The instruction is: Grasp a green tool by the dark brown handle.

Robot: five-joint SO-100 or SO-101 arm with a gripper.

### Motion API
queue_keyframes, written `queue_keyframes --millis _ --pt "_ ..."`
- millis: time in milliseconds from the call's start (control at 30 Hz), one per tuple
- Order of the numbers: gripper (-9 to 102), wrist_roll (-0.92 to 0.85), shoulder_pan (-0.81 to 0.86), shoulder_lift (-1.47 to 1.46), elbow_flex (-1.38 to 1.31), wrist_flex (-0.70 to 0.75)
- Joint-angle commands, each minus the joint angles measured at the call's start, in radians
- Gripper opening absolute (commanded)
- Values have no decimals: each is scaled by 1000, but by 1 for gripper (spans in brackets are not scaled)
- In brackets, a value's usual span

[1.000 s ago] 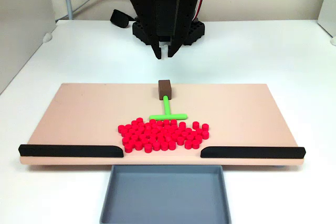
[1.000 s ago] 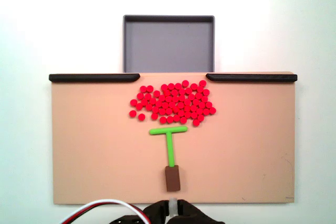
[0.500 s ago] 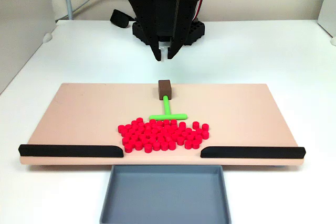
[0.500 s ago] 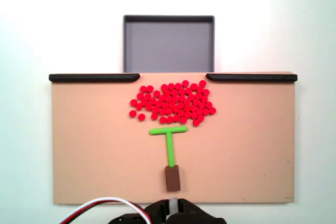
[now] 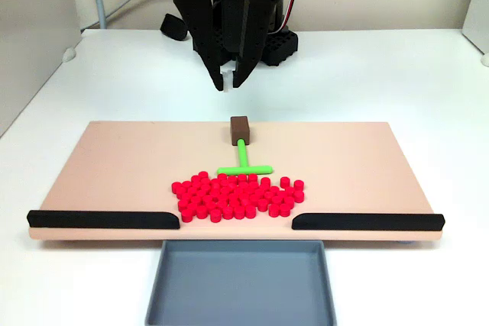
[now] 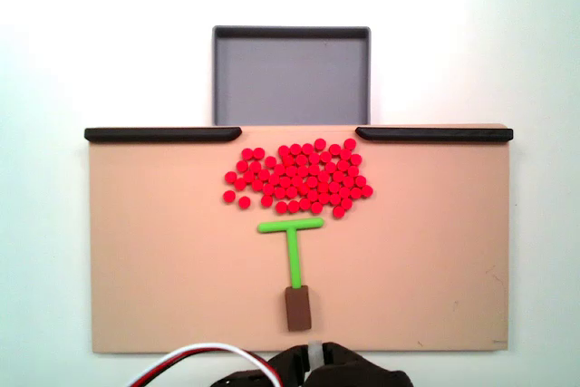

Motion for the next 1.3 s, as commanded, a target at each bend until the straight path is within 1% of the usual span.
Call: queue_keyframes --millis 0,167,300,467,800,900,1033,1100,1167,1267 --pt "0 6 2 -2 -8 -6" --pt "0 15 -6 -14 -20 -8" --pt "0 35 -6 -31 -20 -66" --pt "0 9 -11 -37 -20 -67" --pt "3 17 -20 -32 -23 -67" --pt "5 32 -21 -46 -23 -101" --pt "8 18 -14 -52 -23 -104" --pt "11 12 -11 -49 -23 -104" --pt "17 11 -9 -49 -23 -104" --pt "19 11 -8 -51 -23 -104"
